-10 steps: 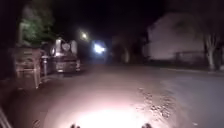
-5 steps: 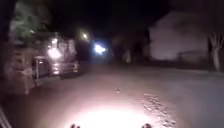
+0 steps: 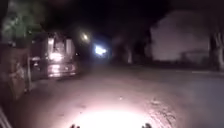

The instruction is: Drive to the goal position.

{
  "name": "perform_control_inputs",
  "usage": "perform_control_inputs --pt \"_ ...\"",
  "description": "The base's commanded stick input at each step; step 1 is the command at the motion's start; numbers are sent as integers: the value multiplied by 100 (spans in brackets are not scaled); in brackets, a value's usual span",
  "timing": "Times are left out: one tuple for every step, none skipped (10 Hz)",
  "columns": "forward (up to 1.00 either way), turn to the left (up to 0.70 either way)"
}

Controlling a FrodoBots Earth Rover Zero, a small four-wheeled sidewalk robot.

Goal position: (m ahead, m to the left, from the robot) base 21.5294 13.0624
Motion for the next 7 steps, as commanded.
perform_control_inputs --pt "70 0" --pt "70 0" --pt "70 0" --pt "70 0" --pt "70 0" --pt "70 0" --pt "70 0"
